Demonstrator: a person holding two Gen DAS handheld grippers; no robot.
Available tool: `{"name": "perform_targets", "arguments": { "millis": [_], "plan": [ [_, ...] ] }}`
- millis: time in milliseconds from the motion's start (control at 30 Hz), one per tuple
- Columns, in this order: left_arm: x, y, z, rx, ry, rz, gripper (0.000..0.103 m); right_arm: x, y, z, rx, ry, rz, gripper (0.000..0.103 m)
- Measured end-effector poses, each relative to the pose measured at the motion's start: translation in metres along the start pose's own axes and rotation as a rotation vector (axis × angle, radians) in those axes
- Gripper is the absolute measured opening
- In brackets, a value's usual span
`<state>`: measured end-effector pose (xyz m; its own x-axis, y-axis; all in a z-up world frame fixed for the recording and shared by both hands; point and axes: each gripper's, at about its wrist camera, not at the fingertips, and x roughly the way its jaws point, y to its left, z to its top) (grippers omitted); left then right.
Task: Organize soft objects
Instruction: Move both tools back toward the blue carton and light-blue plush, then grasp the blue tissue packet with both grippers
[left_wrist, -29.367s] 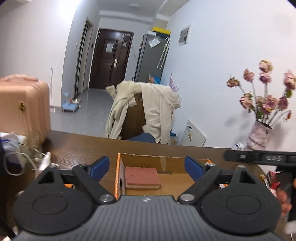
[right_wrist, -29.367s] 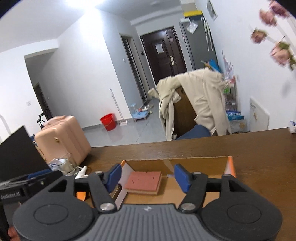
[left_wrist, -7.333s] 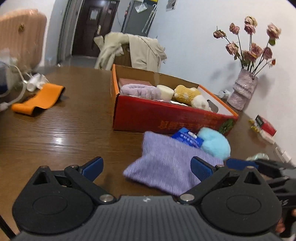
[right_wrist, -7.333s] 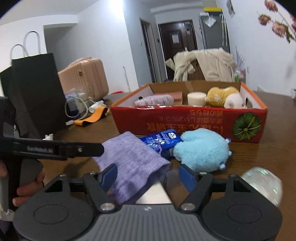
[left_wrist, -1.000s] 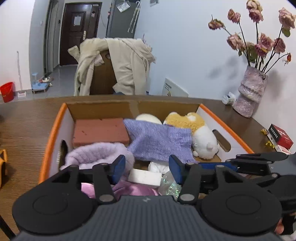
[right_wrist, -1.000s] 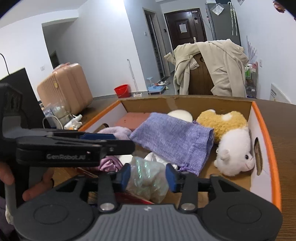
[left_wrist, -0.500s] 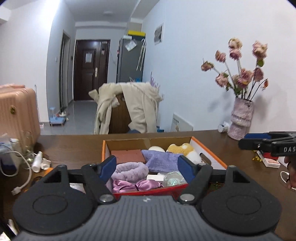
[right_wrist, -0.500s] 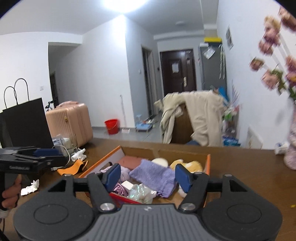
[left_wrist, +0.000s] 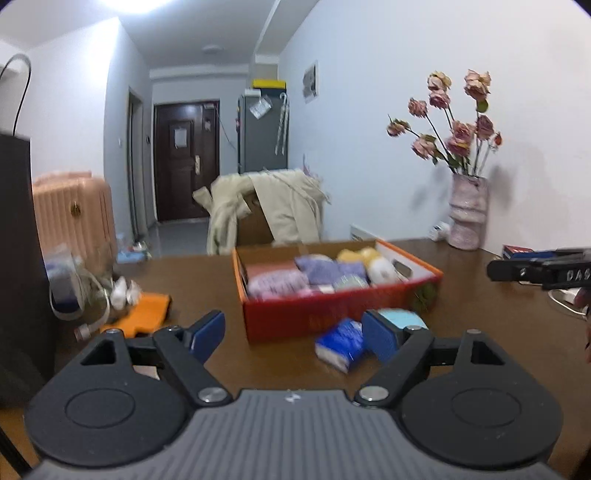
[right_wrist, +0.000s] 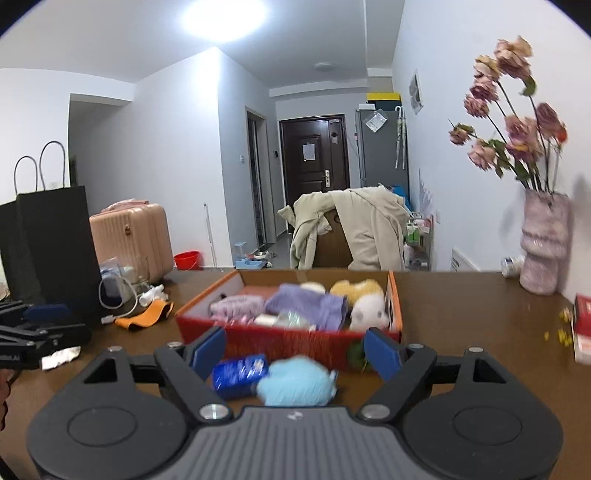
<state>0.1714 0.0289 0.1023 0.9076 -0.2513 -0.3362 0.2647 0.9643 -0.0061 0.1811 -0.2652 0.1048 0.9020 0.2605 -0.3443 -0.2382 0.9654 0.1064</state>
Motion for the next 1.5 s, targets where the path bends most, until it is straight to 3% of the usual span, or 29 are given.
{"name": "perform_targets", "arguments": {
  "millis": [167,433,767,967,1067,1133,1200,1267,1333,1400,1500],
  "plan": [
    [-0.015,0.005,-0.017,-0.055,0.036,-0.016,0.084,-0.01,0.004,-0.029,0.06,0.045,-0.005,0.082],
    [-0.028,-0.005,-0.035,-0.094,0.068,-0.048,0.084,-0.03,0.014,-0.039,0.051,0.064,-0.034,0.082],
    [0.019,-0.019,-0.043,-0.106,0.148,-0.085,0.084,-0.009,0.001,-0.045,0.066,0.11,-0.033,0.082],
    [0.082,-0.012,-0.03,-0.224,0.185,-0.071,0.074,0.05,-0.009,-0.025,0.056,0.143,0.107,0.064],
    [0.119,-0.006,-0.023,-0.292,0.217,-0.047,0.06,0.096,-0.008,-0.018,0.064,0.175,0.182,0.051],
    [0.144,-0.002,-0.02,-0.344,0.254,-0.041,0.051,0.132,-0.007,-0.016,0.08,0.22,0.217,0.035],
    [0.168,0.002,-0.019,-0.413,0.312,-0.07,0.039,0.162,-0.005,-0.015,0.099,0.261,0.253,0.028],
    [0.184,0.002,-0.023,-0.435,0.334,-0.098,0.036,0.19,-0.007,-0.018,0.128,0.31,0.268,0.025],
    [0.188,-0.003,-0.029,-0.397,0.306,-0.121,0.036,0.207,-0.008,-0.022,0.142,0.343,0.268,0.023],
    [0.19,-0.005,-0.036,-0.354,0.308,-0.127,0.036,0.211,-0.008,-0.026,0.13,0.334,0.275,0.021],
    [0.193,0.001,-0.041,-0.409,0.311,-0.155,0.036,0.208,-0.006,-0.03,0.115,0.322,0.284,0.026]
  ]
}}
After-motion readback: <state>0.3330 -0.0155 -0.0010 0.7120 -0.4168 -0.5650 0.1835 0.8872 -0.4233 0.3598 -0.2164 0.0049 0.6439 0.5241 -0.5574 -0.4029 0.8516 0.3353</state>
